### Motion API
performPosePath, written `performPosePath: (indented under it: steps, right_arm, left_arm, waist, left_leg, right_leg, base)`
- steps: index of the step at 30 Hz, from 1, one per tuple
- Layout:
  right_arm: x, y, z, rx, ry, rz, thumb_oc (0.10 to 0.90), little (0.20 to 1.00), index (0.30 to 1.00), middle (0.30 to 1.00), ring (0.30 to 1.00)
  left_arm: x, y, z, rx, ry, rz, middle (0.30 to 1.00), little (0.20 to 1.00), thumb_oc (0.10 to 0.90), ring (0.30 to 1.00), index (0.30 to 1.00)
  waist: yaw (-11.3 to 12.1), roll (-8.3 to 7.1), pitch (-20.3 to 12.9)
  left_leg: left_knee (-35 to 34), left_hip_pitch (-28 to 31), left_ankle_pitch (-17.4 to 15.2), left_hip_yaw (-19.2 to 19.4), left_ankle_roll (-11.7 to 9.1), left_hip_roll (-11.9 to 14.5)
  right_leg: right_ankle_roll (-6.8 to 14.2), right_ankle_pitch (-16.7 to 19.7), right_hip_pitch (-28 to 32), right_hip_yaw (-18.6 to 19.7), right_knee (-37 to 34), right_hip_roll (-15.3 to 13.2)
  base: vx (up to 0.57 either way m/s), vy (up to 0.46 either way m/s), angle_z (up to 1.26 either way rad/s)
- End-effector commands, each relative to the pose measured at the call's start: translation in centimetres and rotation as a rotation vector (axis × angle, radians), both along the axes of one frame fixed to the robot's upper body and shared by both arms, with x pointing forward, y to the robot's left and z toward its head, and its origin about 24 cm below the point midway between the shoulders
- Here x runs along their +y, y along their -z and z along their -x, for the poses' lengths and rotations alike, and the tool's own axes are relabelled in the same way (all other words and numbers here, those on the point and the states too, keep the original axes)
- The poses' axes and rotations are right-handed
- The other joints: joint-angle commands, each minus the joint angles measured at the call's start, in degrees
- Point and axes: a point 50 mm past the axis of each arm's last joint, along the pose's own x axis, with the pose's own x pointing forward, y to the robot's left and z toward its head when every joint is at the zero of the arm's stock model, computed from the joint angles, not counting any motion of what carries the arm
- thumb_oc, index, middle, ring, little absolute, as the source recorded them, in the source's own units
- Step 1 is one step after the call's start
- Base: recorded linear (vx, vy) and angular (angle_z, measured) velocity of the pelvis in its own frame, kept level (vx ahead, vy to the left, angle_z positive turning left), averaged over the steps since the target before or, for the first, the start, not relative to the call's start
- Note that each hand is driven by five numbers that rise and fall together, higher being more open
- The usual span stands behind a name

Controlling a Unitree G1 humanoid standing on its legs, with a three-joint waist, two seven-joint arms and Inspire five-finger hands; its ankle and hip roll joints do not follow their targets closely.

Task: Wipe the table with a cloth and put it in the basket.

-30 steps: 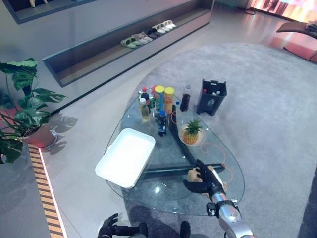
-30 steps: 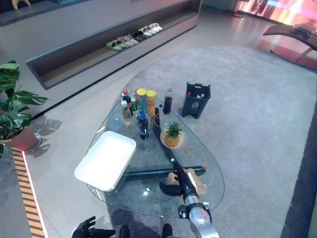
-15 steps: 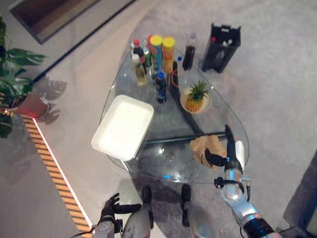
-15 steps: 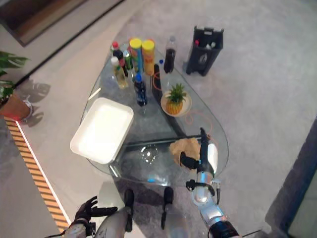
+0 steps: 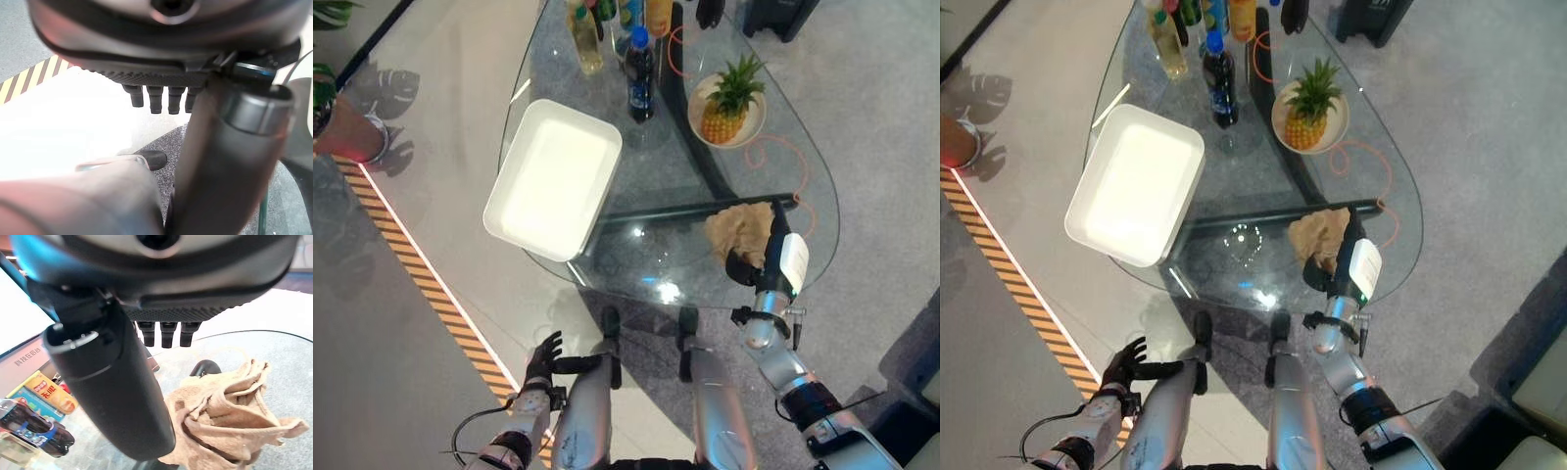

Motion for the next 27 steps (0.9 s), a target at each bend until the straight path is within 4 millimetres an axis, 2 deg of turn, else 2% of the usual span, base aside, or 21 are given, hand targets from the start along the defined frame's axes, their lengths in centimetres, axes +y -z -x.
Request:
performPosePath:
  steps: [1,5,8,11,16,21,27]
  right_arm:
    - [-1.1,-3.5,-0.7,-0.155,0.075,0.017,0.8,0.9,0.9,0.9,0.9]
    - [-1.0,-3.6,-1.0,-0.136,0.069,-0.003,0.8,0.9,0.9,0.9,0.9]
    - [-1.0,-4.4,-1.5,-0.138,0.076,0.002,0.8,0.9,0.9,0.9,0.9]
    - [-2.1,-4.6,-1.8,-0.126,0.168,-0.006,0.8,0.9,0.9,0.9,0.9]
    - [-3.4,-3.8,-2.0,-0.04,0.219,-0.027,0.8,0.9,0.9,0.9,0.9]
    - [-3.6,-4.0,-2.7,-0.008,0.183,-0.05,0.8,0.9,0.9,0.9,0.9]
    - [-3.8,-5.3,-3.6,-0.004,0.149,-0.062,0.8,0.9,0.9,0.9,0.9]
  left_arm:
    - [-0.5,0.8,1.4,0.021,-0.032,0.011,0.9,0.9,0.8,0.9,0.9]
    - [-0.8,0.6,1.1,0.016,-0.027,0.014,0.9,0.9,0.8,0.9,0.9]
    - [-0.8,0.4,0.9,0.01,-0.025,0.023,0.9,0.9,0.8,0.9,0.9]
    - [-0.9,0.1,0.5,-0.002,-0.02,0.024,0.9,0.9,0.8,0.9,0.9]
    - [-1.0,-0.2,0.1,-0.012,-0.02,0.024,0.9,0.9,0.8,0.9,0.9]
    - [-1.1,-0.5,-0.4,-0.019,-0.011,0.02,0.9,0.9,0.8,0.9,0.9]
    - [-1.2,-0.9,-0.9,-0.036,-0.007,0.027,0.9,0.9,0.8,0.9,0.9]
  waist:
    - [-0.3,-0.52,-0.8]
    - [-0.1,-0.4,-0.8]
    - [0.2,-0.32,-0.8]
    - [0.4,-0.39,-0.8]
    - [0.7,-0.26,-0.8]
    - [0.9,-0.03,-0.8]
    - [1.3,0.3,-0.8]
  left_leg:
    - [7.0,-6.2,-2.5,-0.6,1.6,-1.2]
    - [7.2,-7.8,-2.4,-0.5,1.7,-1.4]
    - [8.2,-10.5,-2.6,-0.4,1.8,-1.4]
    - [9.2,-12.2,-2.7,-0.3,1.7,-1.4]
    - [10.0,-14.1,-2.7,-0.6,1.7,-1.4]
    - [10.8,-15.9,-2.9,-0.7,1.9,-1.6]
    - [12.0,-18.2,-2.8,-0.7,1.9,-1.7]
  right_leg:
    - [-0.5,0.4,-2.2,-2.5,1.7,-0.7]
    - [-0.4,0.6,-3.9,-2.1,2.0,-0.7]
    - [-0.5,0.7,-6.7,-2.0,3.0,-0.5]
    - [-0.5,0.8,-8.2,-2.3,3.5,-0.5]
    - [-0.4,1.0,-10.1,-2.3,4.2,-0.4]
    - [-0.6,1.1,-11.9,-2.2,4.9,-0.2]
    - [-0.8,1.1,-14.5,-2.5,6.1,-0.1]
  base:
    - [-0.01,0.012,0.04]
    - [-0.01,0.007,0.03]
    - [0.0,0.006,-0.03]
    - [0.0,0.0,0.0]
    - [0.0,0.0,0.0]
    - [0.0,0.0,0.0]
    - [0.0,0.005,0.01]
